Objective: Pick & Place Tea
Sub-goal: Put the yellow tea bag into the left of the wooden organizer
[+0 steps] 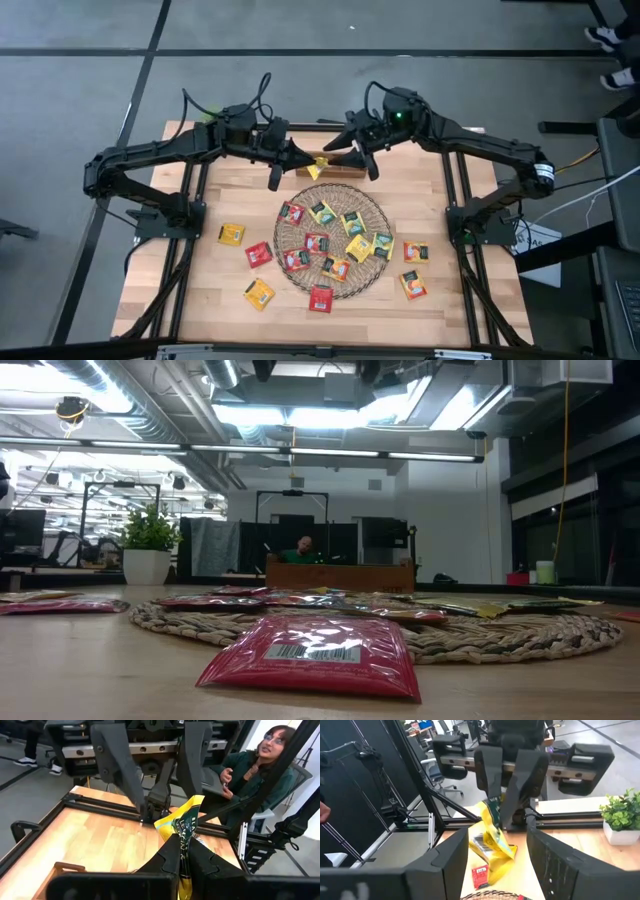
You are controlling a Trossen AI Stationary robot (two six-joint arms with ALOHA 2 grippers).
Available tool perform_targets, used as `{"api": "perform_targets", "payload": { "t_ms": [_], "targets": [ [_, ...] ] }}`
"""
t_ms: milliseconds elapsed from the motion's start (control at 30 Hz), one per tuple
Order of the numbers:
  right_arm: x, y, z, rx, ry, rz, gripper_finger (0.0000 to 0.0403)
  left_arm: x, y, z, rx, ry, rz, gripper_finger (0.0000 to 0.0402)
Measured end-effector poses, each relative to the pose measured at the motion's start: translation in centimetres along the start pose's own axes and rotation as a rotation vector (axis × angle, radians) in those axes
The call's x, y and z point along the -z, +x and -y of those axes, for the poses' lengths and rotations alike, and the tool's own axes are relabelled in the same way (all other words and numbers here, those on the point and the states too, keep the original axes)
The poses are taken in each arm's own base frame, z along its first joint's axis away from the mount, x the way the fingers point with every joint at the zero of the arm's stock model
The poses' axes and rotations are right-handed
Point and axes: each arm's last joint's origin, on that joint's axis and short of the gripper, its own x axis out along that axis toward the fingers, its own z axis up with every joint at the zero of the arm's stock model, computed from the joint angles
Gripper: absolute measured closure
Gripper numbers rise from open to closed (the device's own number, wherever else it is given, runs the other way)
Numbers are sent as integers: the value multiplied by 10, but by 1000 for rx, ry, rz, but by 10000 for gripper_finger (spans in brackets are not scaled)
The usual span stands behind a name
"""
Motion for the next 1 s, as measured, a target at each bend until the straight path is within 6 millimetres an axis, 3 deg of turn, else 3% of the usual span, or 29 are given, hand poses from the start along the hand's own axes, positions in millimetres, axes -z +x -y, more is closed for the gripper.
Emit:
{"api": "perform_targets", "payload": {
  "t_ms": [1000],
  "targets": [
    [1, 1, 2, 44, -76, 0, 234, 0, 1, -2, -62, 0, 12, 396]
  ]
}}
